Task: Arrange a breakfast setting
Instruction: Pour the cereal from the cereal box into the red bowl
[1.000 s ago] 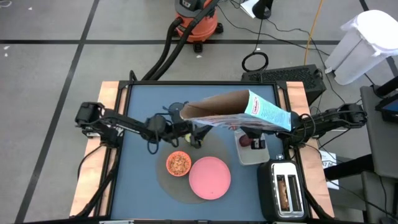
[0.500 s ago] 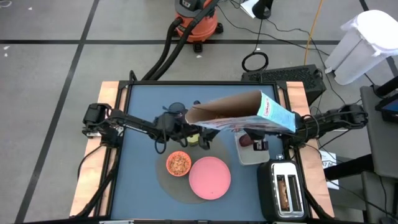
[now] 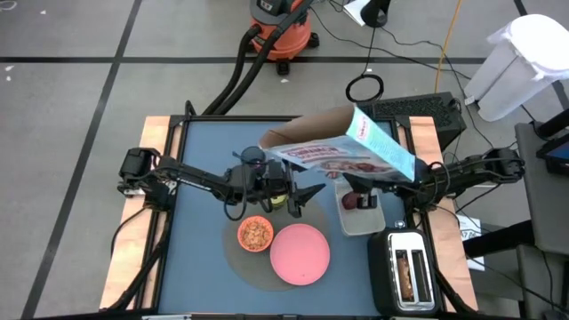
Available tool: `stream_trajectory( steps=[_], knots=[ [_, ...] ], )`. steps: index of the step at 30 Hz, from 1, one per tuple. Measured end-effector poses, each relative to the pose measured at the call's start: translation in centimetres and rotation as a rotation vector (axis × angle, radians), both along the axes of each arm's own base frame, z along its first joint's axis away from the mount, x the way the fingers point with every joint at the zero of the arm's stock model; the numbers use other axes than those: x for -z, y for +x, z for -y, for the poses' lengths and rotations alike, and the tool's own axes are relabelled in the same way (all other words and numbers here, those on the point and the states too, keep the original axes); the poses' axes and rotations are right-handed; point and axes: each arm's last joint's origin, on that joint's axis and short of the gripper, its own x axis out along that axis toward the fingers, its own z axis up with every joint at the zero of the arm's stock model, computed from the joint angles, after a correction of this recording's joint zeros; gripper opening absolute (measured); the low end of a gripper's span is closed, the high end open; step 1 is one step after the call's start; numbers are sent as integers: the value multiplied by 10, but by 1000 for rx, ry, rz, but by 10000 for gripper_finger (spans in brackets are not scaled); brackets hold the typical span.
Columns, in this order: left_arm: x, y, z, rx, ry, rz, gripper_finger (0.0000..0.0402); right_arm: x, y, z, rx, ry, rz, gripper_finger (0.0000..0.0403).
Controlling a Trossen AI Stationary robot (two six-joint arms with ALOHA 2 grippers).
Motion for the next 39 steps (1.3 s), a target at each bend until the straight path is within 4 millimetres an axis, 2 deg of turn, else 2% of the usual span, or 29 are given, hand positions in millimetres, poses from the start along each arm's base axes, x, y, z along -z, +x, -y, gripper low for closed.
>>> stream_trajectory(
  steps=[19,39],
  knots=[
    [-1,-1,-1,-6,-2,14,310,9,6,-3,-99,-34,-119,160],
    [-4,-2,1,8,-28,46,310,14,9,-2,-50,-7,-179,160]
  ],
)
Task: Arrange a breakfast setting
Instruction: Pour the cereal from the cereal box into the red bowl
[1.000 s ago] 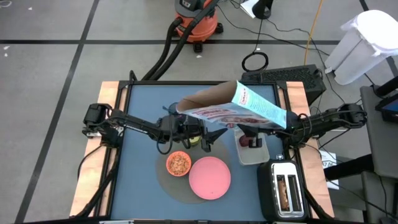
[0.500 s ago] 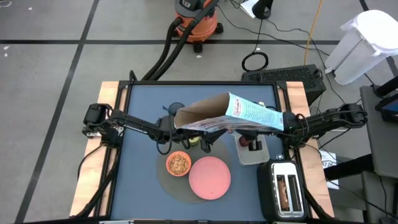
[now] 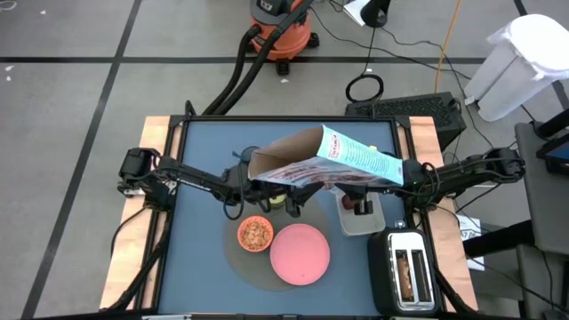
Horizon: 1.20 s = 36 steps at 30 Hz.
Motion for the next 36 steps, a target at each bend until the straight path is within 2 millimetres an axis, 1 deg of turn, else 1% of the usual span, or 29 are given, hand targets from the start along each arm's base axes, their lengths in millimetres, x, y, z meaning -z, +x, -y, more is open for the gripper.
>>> stream_trajectory(
  steps=[6,8,10,18,22,25,33,36],
  knots=[
    [0,0,0,0,1,1,309,0,0,0,0,0,-1,160],
    [0,0,0,0,2,1,298,0,0,0,0,0,-1,160],
    [0,0,0,0,2,1,279,0,0,0,0,0,-1,160],
    [0,0,0,1,3,1,179,0,0,0,1,2,-2,160],
    [0,0,0,1,3,1,150,0,0,0,-1,3,4,160],
    [0,0,0,1,3,1,141,0,0,0,-1,4,4,160],
    [0,0,0,1,3,2,139,0,0,0,-3,3,4,160],
    [0,0,0,1,1,1,138,0,0,0,-4,-1,3,173]
  ],
)
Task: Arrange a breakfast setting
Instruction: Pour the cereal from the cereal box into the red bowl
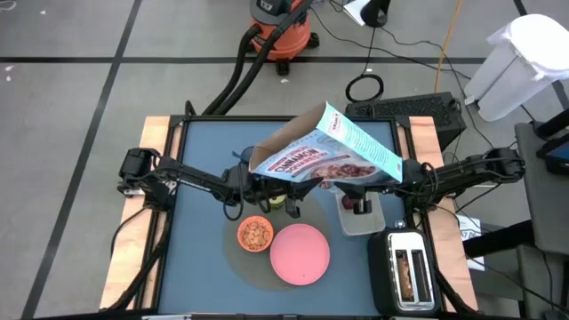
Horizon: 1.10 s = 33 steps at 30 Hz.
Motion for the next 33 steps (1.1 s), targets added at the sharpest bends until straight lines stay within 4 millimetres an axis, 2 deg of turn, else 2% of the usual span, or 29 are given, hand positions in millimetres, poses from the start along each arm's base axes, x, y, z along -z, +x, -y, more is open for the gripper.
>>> stream_trajectory(
  steps=[12,16,24,33],
  knots=[
    [-1,0,0,1,-4,7,137,5,2,0,-1,-3,-54,316],
    [-1,0,0,0,-3,6,137,7,3,0,-4,2,-75,353],
    [-7,-4,-1,-7,13,11,137,16,-1,0,-1,-3,-106,370],
    [-19,-11,-1,-20,35,40,137,34,-25,1,-3,-2,-119,369]
  ],
)
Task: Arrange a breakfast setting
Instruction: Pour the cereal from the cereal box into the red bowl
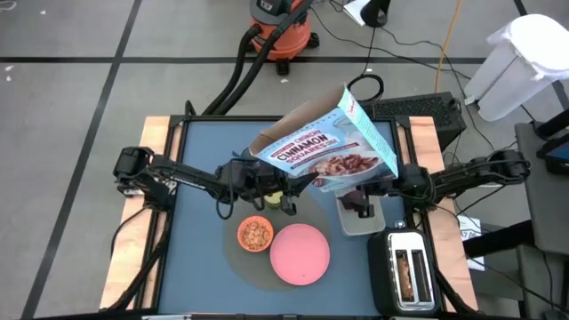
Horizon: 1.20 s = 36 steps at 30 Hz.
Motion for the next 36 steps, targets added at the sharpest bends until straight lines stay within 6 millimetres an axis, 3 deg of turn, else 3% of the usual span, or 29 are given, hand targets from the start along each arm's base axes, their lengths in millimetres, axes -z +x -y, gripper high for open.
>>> stream_trajectory(
  steps=[10,20,29,36],
  knots=[
    [-2,-1,-3,-22,9,9,105,10,-24,1,-9,24,32,369],
    [-13,-9,-6,-120,45,29,102,10,-31,2,-9,26,60,368],
    [-41,-35,-15,-374,107,-54,102,10,-31,2,-19,46,56,368],
    [-68,-68,-22,-613,145,-175,102,10,-31,2,-19,46,56,368]
  ],
)
